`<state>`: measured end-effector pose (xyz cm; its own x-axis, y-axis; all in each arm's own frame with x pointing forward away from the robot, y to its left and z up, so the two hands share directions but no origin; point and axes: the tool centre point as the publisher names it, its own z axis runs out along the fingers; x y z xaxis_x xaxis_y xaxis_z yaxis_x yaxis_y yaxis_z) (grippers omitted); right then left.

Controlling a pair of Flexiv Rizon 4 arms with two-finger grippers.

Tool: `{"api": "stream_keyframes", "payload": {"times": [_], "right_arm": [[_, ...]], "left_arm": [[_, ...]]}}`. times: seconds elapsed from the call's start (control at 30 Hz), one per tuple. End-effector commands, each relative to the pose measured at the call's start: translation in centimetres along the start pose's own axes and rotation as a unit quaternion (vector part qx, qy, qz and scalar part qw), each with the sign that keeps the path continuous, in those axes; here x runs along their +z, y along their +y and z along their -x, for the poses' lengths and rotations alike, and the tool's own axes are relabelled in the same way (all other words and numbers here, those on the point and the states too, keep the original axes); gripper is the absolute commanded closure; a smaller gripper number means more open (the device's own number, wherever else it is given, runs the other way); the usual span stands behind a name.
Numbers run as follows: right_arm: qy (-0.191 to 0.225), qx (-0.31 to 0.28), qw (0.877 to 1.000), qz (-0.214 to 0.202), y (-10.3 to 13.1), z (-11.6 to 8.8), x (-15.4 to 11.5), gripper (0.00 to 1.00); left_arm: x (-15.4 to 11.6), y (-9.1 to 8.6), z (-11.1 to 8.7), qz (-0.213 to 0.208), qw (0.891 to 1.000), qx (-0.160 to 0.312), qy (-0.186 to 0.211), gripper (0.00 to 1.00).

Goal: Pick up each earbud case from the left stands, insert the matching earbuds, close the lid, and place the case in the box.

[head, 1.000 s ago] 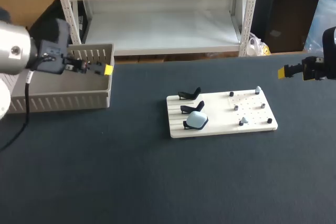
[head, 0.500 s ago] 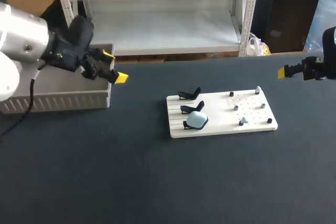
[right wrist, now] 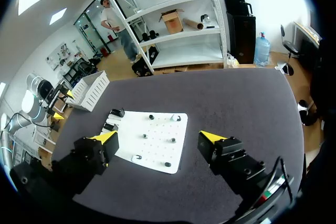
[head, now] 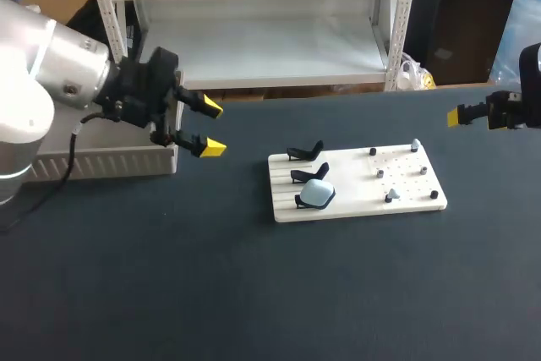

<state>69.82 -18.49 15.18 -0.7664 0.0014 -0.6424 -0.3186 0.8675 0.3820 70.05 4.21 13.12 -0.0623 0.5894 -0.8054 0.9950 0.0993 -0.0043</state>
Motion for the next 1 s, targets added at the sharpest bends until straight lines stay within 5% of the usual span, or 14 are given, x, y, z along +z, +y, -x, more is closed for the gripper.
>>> {"api": "stream_keyframes", "payload": {"times": [0.03,1.0], "right_arm": [[0.000,-0.001,1.000,0.003,-0.2,0.0,0.1,0.00],[0.000,-0.001,1.000,0.003,-0.2,0.0,0.1,0.00]], "left_arm": [[2.5,0.1,-0.3,-0.025,1.000,0.012,0.003,0.00],[11.1,-4.0,-0.5,0.007,1.000,0.006,-0.027,0.00]]}}
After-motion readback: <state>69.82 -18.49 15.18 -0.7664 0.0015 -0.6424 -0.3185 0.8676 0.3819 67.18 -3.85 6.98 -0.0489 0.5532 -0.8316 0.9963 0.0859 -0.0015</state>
